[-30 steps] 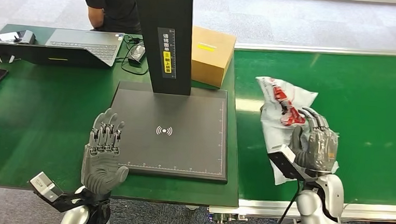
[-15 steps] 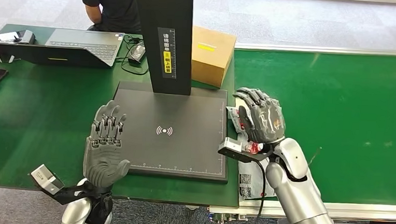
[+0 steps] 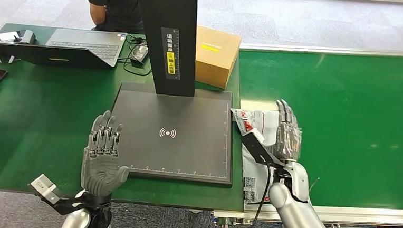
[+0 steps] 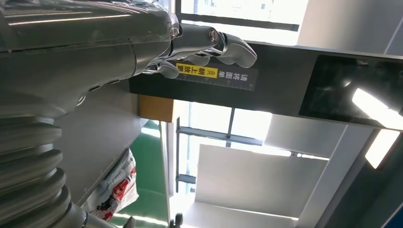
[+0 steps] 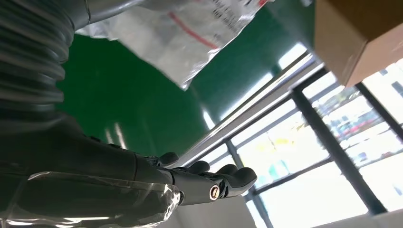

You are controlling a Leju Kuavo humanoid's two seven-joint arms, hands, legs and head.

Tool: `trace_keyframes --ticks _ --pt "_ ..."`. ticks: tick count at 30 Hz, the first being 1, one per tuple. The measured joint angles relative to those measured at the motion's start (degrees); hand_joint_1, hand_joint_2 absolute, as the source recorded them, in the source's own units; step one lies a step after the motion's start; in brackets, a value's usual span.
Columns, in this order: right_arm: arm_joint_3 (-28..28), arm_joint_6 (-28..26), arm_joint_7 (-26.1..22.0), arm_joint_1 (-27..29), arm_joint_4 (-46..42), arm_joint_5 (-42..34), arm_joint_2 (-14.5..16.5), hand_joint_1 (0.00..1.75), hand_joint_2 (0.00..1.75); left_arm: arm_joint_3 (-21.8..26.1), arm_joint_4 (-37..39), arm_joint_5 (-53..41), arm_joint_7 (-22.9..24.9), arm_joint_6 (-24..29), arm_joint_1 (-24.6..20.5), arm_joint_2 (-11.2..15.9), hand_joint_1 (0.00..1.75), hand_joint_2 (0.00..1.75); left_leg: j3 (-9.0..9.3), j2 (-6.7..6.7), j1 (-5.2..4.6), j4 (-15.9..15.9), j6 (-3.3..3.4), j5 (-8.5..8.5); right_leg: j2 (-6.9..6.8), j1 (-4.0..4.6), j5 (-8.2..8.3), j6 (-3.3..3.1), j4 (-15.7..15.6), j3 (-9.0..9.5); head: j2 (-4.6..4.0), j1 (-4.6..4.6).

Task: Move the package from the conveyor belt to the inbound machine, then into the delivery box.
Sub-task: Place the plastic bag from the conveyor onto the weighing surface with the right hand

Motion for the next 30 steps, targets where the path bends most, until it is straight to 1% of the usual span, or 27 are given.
trace_keyframes --ticks 2,3,4,6,8,11,12,13,14,17,21,23,25,27,30 --pt "-2.3 -3.1 1.8 3.1 -1.7 2.5 0.1 0.0 1.75 0.0 0.0 -0.3 0.0 0.0 0.3 0.0 0.0 1.75 -0.01 -0.01 0.0 0.0 0.0 0.0 -0.01 0.0 0.0 0.0 0.0 0.0 0.0 -0.01" --pt "-3.5 -3.3 2.9 4.6 -2.6 3.7 0.3 0.0 1.75 0.0 0.0 -0.4 0.0 0.1 0.4 0.0 0.0 1.75 -0.01 -0.01 0.0 0.0 0.0 -0.01 -0.02 0.0 0.0 0.0 0.0 0.0 0.0 0.01" --pt "-4.7 -2.9 4.0 5.8 -3.3 4.7 0.4 0.0 1.75 -0.1 0.0 -0.4 0.0 0.2 0.4 -0.1 0.0 1.75 -0.01 -0.02 0.0 0.0 0.0 -0.01 -0.02 0.0 0.0 0.0 0.0 0.0 0.0 0.01" --pt "-6.6 -0.3 6.3 7.8 -4.3 5.6 0.8 0.0 1.75 -0.1 0.0 -0.5 0.0 0.4 0.5 -0.1 0.0 1.75 0.0 -0.01 0.0 0.0 -0.01 -0.01 -0.01 0.0 0.0 0.0 0.0 0.0 0.0 0.01" --pt "-8.2 4.9 9.1 9.2 -4.8 5.7 1.2 0.0 1.75 -0.1 0.0 -0.5 0.0 0.4 0.6 -0.1 0.0 1.75 0.01 -0.01 0.0 0.0 -0.01 -0.01 -0.01 0.0 0.0 0.0 0.0 0.0 0.0 -0.01" --pt "-10.7 18.5 13.7 11.0 -4.8 4.1 1.8 0.0 1.75 -0.2 0.1 -0.4 0.0 0.1 0.6 0.0 0.0 1.75 0.03 0.0 0.0 0.0 0.0 0.01 -0.01 0.0 0.01 0.01 0.0 0.0 0.0 -0.01" --pt "-11.5 22.6 14.5 11.5 -4.6 3.4 1.9 0.0 1.75 -0.3 0.1 -0.4 0.0 -0.1 0.5 0.0 0.0 1.75 0.03 0.0 0.0 0.0 0.0 0.01 -0.01 0.0 0.01 0.01 0.0 0.01 0.0 -0.01" --pt "-12.3 25.5 14.9 11.8 -4.1 3.1 2.0 0.0 1.75 -0.3 0.3 -0.4 0.0 -0.3 0.4 0.0 0.0 1.75 0.03 0.0 0.0 0.0 0.0 0.01 -0.01 0.0 0.01 0.01 0.0 0.01 0.0 -0.01" --pt "-13.0 27.3 15.0 12.0 -3.4 3.1 2.1 0.0 1.75 -0.4 0.4 -0.4 0.0 -0.4 0.3 0.0 0.0 1.75 0.04 0.0 0.0 0.0 0.0 0.01 -0.01 0.0 0.02 0.01 0.0 0.02 0.0 -0.01" --pt "-14.9 30.4 14.7 12.0 -1.2 2.1 2.4 0.0 1.75 -0.7 0.9 -0.4 0.0 -0.6 -0.1 0.0 0.0 1.75 0.07 0.0 0.0 0.0 0.0 0.01 -0.01 0.0 0.02 0.01 0.0 0.06 0.0 0.0" --pt "-16.9 33.6 12.3 11.4 1.5 -1.4 2.6 0.0 1.75 -1.0 1.5 -0.3 0.0 -0.7 -0.3 0.0 0.0 1.75 0.12 0.0 0.0 0.0 0.0 0.01 -0.01 0.0 0.01 0.01 0.0 0.11 0.0 -0.01" --pt "-17.7 34.3 11.1 11.0 2.9 -2.4 2.6 0.43 1.75 -1.1 1.7 -0.2 0.0 -0.7 -0.4 0.0 0.0 1.75 0.16 0.0 0.0 0.0 0.01 0.0 -0.01 0.0 0.01 0.01 0.0 0.15 0.0 -0.01" --pt "-18.1 34.4 10.0 10.6 4.2 -3.2 2.6 1.3 1.75 -1.2 1.8 -0.1 0.0 -0.7 -0.4 0.0 0.0 1.75 0.2 0.0 0.0 0.0 0.01 0.0 -0.01 0.0 0.02 0.02 0.0 0.2 0.0 -0.01" --pt "-18.3 34.2 8.8 10.3 5.0 -4.0 2.6 1.75 1.75 -1.2 1.8 0.0 0.0 -0.7 -0.3 0.0 0.0 1.75 0.25 0.0 0.0 0.0 0.01 0.0 -0.01 0.0 0.02 0.02 -0.1 0.25 0.0 -0.01" --pt "-18.7 33.9 7.4 9.8 5.8 -5.2 2.6 1.75 1.75 -1.2 1.8 0.1 0.0 -0.6 -0.3 0.0 0.0 1.75 0.3 0.01 0.0 0.0 0.01 0.01 0.0 0.0 0.05 0.06 -0.1 0.31 0.0 0.0"
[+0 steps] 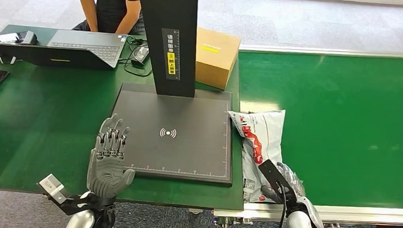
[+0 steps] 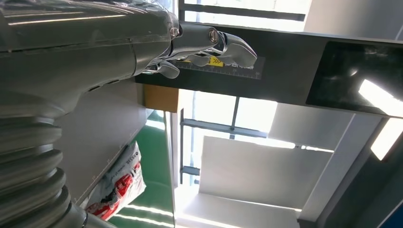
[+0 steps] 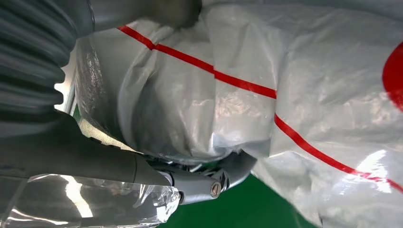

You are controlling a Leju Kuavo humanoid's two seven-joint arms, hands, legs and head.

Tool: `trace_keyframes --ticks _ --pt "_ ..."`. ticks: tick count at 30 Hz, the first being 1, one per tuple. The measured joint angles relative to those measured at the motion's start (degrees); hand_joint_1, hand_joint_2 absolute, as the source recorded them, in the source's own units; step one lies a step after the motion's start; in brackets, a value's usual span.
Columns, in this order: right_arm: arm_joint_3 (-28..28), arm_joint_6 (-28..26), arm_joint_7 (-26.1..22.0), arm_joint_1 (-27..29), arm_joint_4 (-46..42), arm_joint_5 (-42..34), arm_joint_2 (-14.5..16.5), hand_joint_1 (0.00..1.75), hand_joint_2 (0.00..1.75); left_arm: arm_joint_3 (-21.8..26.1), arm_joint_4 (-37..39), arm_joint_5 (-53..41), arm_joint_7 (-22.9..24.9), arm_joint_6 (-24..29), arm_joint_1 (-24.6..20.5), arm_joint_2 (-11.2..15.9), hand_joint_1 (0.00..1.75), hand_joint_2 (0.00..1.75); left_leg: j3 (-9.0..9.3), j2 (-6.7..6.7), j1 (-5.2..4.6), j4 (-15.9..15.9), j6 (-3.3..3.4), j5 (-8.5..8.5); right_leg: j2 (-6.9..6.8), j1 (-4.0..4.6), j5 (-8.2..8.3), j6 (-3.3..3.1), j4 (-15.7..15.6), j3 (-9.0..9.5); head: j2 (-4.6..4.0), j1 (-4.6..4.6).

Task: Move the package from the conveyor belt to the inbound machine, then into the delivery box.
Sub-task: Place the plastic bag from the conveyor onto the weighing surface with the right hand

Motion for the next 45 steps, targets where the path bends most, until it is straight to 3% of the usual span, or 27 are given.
trace_keyframes --ticks 18,24,30,38,45 --pt "-0.6 -1.3 -4.9 -2.8 3.0 -4.2 -0.1 1.75 1.75 0.3 0.0 0.5 0.0 0.4 -0.1 0.0 0.0 1.75 -0.01 0.02 0.01 0.0 0.05 0.04 0.03 0.01 0.05 0.06 0.0 0.02 0.0 0.0" --pt "-0.6 -7.0 -13.7 -2.8 3.5 -10.1 0.0 1.75 1.75 0.7 -0.4 0.8 0.0 1.1 0.2 0.0 0.0 1.75 -0.16 0.02 0.0 0.0 0.06 0.06 0.05 0.0 0.11 0.08 0.0 -0.11 0.0 0.0" --pt "-1.0 -21.0 -26.0 -1.9 -1.5 -13.4 1.1 1.75 1.75 1.1 -1.6 0.9 0.0 1.3 1.0 0.0 0.0 1.75 -0.3 0.02 0.01 0.0 0.06 0.07 0.04 0.0 0.09 0.07 0.0 -0.28 0.0 0.01" --pt "-2.0 -32.5 -32.8 -0.1 -11.8 -13.2 2.7 1.75 1.75 1.1 -1.8 1.0 0.0 1.0 1.1 0.0 0.0 1.75 -0.44 0.02 0.0 0.0 0.06 0.07 0.04 -0.01 0.09 0.07 0.0 -0.42 0.0 -0.01" --pt "-2.1 -34.1 -33.7 0.2 -17.6 -12.3 3.4 1.75 1.75 1.1 -1.8 1.2 0.0 0.4 0.6 0.0 0.0 1.75 -0.45 0.02 0.0 0.0 0.06 0.07 0.04 -0.01 0.09 0.07 0.0 -0.42 0.0 -0.01"
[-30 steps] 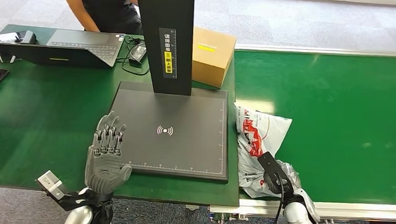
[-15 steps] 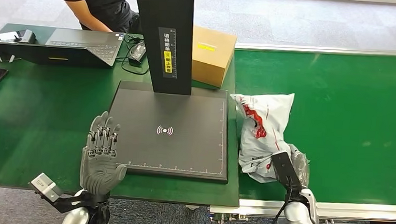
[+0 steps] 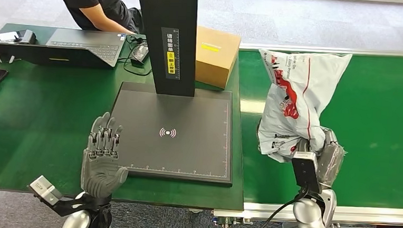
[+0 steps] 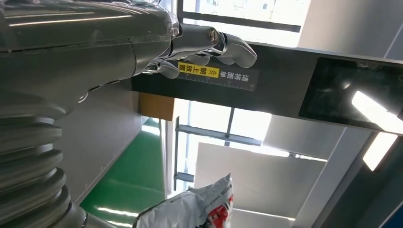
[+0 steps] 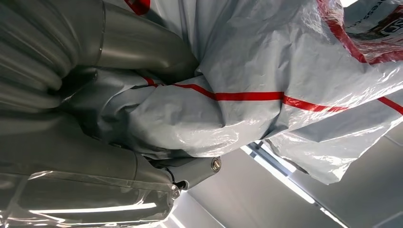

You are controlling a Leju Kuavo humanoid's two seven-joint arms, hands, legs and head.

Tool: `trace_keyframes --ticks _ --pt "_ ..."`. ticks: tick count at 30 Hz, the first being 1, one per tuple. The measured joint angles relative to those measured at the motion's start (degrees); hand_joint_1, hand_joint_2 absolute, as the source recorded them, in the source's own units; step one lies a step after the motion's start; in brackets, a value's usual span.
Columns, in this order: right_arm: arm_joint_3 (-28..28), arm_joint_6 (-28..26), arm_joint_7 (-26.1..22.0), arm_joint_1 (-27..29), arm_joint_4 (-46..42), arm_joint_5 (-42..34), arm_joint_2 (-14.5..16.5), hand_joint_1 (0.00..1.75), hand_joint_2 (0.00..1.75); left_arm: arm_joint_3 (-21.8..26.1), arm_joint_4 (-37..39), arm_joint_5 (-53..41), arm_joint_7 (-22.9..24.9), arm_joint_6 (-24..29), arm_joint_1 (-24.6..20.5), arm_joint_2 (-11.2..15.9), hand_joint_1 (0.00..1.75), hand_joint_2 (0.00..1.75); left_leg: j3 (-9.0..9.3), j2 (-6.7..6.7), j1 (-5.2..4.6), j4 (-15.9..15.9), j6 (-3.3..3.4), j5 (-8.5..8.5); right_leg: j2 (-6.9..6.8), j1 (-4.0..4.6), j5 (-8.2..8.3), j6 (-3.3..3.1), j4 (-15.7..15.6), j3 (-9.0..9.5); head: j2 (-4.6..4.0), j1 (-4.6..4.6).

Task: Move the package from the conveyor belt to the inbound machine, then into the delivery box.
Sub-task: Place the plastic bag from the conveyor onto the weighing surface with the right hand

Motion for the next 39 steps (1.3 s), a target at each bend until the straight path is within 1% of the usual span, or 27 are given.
trace_keyframes --ticks 14,16,18,22,25,27,32,39 --pt "0.1 1.0 0.0 0.0 -1.5 0.6 0.0 1.75 1.75 0.0 0.0 0.0 0.0 -0.2 -0.4 0.0 0.0 1.75 -0.04 0.0 0.0 0.0 0.0 0.0 0.0 0.0 0.0 0.0 0.0 -0.03 0.0 0.0" --pt "0.5 2.2 0.0 -0.3 -1.4 2.1 -0.1 1.75 1.75 0.0 0.0 0.0 0.0 -0.5 -0.4 0.0 0.0 1.75 -0.05 0.0 0.0 0.0 0.0 0.0 0.0 0.0 0.0 0.0 0.0 -0.03 0.0 0.01" --pt "1.7 3.6 0.2 -1.2 -0.8 6.2 -0.9 1.75 1.75 -0.1 0.0 0.0 0.0 -1.2 -0.6 0.0 0.0 1.75 -0.06 0.01 0.0 0.0 0.0 0.0 0.02 0.0 0.01 0.0 0.0 -0.05 0.0 0.01" --pt "6.8 6.2 0.4 -6.1 2.6 18.6 -3.6 1.75 1.75 -0.8 0.0 0.1 0.0 -2.8 -1.3 0.1 0.0 1.75 -0.09 0.02 0.0 0.0 0.04 0.1 0.02 0.0 0.08 0.03 0.0 -0.06 0.0 0.01" --pt "12.7 7.1 0.1 -11.3 6.4 27.0 -5.7 1.75 1.75 -1.4 0.2 0.2 0.0 -3.4 -2.1 0.3 0.0 1.75 -0.15 0.01 0.0 0.0 0.03 0.19 0.02 0.0 0.14 0.06 0.0 -0.09 0.0 0.01" --pt "17.1 7.4 -0.5 -15.4 9.6 30.2 -6.6 1.75 1.75 -1.6 0.3 0.2 0.0 -3.5 -2.6 0.4 0.0 1.75 -0.18 0.01 0.0 0.0 0.02 0.23 0.02 -0.01 0.18 0.06 0.1 -0.13 0.0 0.0" --pt "27.5 9.0 -1.2 -25.1 17.2 32.4 -7.0 1.75 1.75 -2.0 0.6 0.3 0.0 -3.5 -3.4 0.4 0.0 1.75 -0.19 0.0 0.0 0.0 0.01 0.26 0.01 0.0 0.19 0.04 0.1 -0.17 0.0 0.0" --pt "36.1 10.2 -1.3 -32.0 23.3 32.2 -6.7 1.75 1.75 -2.2 1.1 0.3 0.0 -3.5 -4.1 0.5 0.0 1.75 -0.33 -0.03 0.01 0.0 0.01 0.26 -0.03 -0.01 0.19 0.04 0.1 -0.24 0.0 0.01"
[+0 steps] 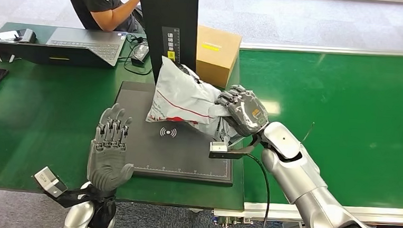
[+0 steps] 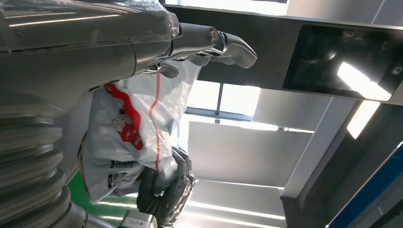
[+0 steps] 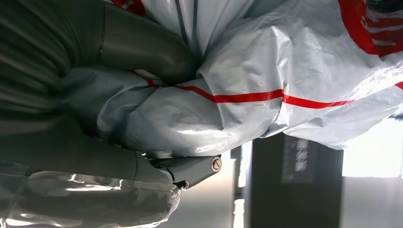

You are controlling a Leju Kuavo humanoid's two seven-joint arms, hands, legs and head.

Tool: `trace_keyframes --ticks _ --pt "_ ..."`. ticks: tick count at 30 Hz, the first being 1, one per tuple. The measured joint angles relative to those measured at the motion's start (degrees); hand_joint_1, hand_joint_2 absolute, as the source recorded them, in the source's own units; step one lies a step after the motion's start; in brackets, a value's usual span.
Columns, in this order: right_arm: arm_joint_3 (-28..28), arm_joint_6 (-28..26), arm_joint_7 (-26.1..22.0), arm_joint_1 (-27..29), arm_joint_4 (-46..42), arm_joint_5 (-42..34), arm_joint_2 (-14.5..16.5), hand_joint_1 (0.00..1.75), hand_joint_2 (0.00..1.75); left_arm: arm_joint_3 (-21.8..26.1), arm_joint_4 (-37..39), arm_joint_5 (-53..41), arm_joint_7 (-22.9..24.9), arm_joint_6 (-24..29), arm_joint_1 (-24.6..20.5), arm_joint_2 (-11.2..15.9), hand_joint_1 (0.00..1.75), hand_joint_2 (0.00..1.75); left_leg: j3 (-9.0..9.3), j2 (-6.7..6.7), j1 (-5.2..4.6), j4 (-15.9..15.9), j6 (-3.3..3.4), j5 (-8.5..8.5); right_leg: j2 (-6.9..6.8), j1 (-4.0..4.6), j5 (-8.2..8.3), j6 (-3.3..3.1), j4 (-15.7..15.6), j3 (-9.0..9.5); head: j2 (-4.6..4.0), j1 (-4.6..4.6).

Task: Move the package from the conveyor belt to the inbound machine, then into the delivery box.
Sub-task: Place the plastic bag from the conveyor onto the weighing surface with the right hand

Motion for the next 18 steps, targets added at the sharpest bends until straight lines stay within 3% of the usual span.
trace_keyframes --ticks 10,11,14,15,18 --pt "11.4 0.5 0.6 -7.3 8.8 -1.4 4.6 1.69 1.75 -0.3 0.9 0.4 0.0 0.2 -1.3 0.5 0.0 1.75 -0.03 0.0 0.02 0.0 -0.02 0.02 0.0 0.02 0.01 -0.01 0.0 -0.09 0.0 -0.02" --pt "12.1 0.2 0.8 -7.8 9.8 -1.9 4.9 1.46 1.75 -0.3 0.9 0.5 0.0 0.3 -1.3 0.5 0.0 1.75 -0.03 0.0 0.02 0.0 -0.02 0.02 0.0 0.02 0.01 -0.01 0.0 -0.09 0.0 -0.02" --pt "13.4 -0.5 0.6 -8.7 12.7 -4.0 5.7 0.21 1.75 -0.4 1.0 0.5 0.0 0.5 -1.3 0.6 0.0 1.75 -0.04 0.01 0.01 0.0 -0.02 0.02 0.01 0.0 0.01 -0.01 0.0 -0.08 0.0 0.0" --pt "13.7 -0.5 0.2 -9.0 13.5 -4.9 5.9 0.0 1.75 -0.4 1.0 0.5 0.0 0.5 -1.3 0.6 0.0 1.75 -0.04 0.01 0.01 0.0 -0.01 0.02 0.01 0.0 0.01 -0.01 0.0 -0.08 0.0 0.0" --pt "14.2 0.0 -1.6 -9.5 15.9 -8.9 6.4 0.0 1.75 -0.4 1.2 0.6 0.0 0.6 -1.4 0.6 0.0 1.75 -0.04 0.01 0.0 0.0 -0.01 0.02 0.0 0.0 0.01 -0.01 0.0 -0.08 0.0 -0.01"
